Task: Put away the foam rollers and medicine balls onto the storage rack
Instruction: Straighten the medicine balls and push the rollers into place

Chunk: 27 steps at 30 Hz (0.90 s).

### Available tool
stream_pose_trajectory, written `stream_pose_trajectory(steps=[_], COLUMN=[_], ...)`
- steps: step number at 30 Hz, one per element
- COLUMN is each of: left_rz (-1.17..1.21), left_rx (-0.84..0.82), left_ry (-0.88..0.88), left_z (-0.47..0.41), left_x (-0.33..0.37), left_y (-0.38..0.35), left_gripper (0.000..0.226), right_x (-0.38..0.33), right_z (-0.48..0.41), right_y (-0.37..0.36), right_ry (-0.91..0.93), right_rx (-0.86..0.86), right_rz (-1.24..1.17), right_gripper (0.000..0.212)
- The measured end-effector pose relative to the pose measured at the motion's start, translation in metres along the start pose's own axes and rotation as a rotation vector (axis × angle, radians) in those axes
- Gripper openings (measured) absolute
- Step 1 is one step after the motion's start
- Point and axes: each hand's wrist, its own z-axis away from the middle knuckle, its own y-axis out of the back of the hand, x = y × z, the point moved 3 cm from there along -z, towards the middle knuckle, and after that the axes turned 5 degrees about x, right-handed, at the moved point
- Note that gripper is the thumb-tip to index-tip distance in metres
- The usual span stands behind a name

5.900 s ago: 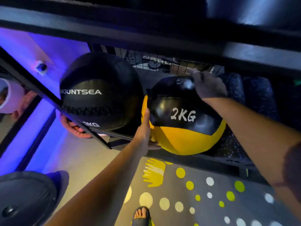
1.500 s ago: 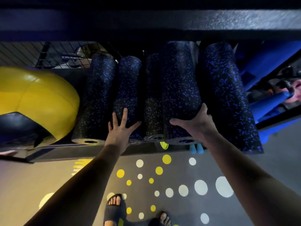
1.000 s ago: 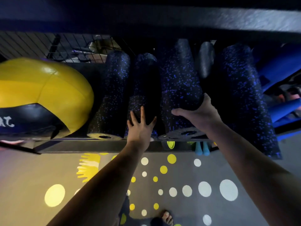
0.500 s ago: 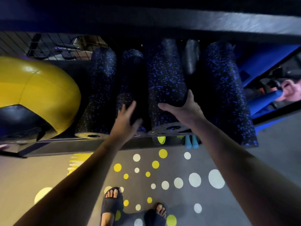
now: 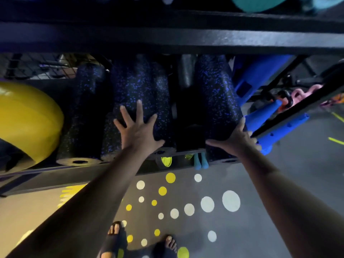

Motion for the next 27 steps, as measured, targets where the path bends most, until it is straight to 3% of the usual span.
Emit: stream_pose_trajectory(steps=[5, 7, 10, 12, 14, 16, 19, 21, 23, 25, 27], left_rz=[-0.063, -0.058, 0.366, 0.859, 1.205, 1.324, 1.323, 1.21, 1.047, 0.842, 0.576], left_rx=[-0.064, 0.003, 0.241, 0.136, -0.052, -0.026, 0.045, 0.102, 0.173, 0.229, 0.214], left_ry=[0.009, -0.018, -0.099, 0.011, 0.16, 0.227, 0.254, 0.241, 0.235, 0.259, 0.313], left_z=[-0.003, -0.002, 0.012, 0.017, 0.01, -0.005, -0.022, -0.027, -0.032, -0.034, -0.036], left_x=[0.008, 0.017, 0.046, 0.065, 0.077, 0.069, 0.047, 0.038, 0.028, 0.018, 0.012], left_y=[0.008, 0.012, 0.03, 0.041, 0.043, 0.046, 0.057, 0.071, 0.089, 0.103, 0.112], left_gripper=[0.099, 0.09, 0.075, 0.082, 0.105, 0.126, 0.112, 0.115, 0.132, 0.141, 0.142], right_x=[0.007, 0.008, -0.003, -0.023, -0.046, -0.063, -0.075, -0.072, -0.062, -0.055, -0.06], right_z=[-0.003, 0.003, 0.016, 0.021, 0.024, 0.026, 0.024, 0.013, -0.006, -0.021, -0.029], right_y=[-0.006, -0.001, 0.011, 0.014, 0.011, 0.01, 0.001, -0.016, -0.038, -0.057, -0.066], right_ry=[-0.003, 0.028, 0.13, 0.218, 0.332, 0.368, 0.348, 0.299, 0.31, 0.318, 0.308], right_rx=[0.01, -0.007, -0.061, -0.143, -0.292, -0.438, -0.583, -0.487, -0.242, -0.074, -0.054], right_rz=[-0.172, -0.321, -0.533, -0.692, -0.978, -1.213, -1.323, -1.246, -0.829, -0.484, -0.422], right_gripper=[0.156, 0.151, 0.144, 0.139, 0.111, 0.072, 0.036, 0.028, 0.029, 0.041, 0.057])
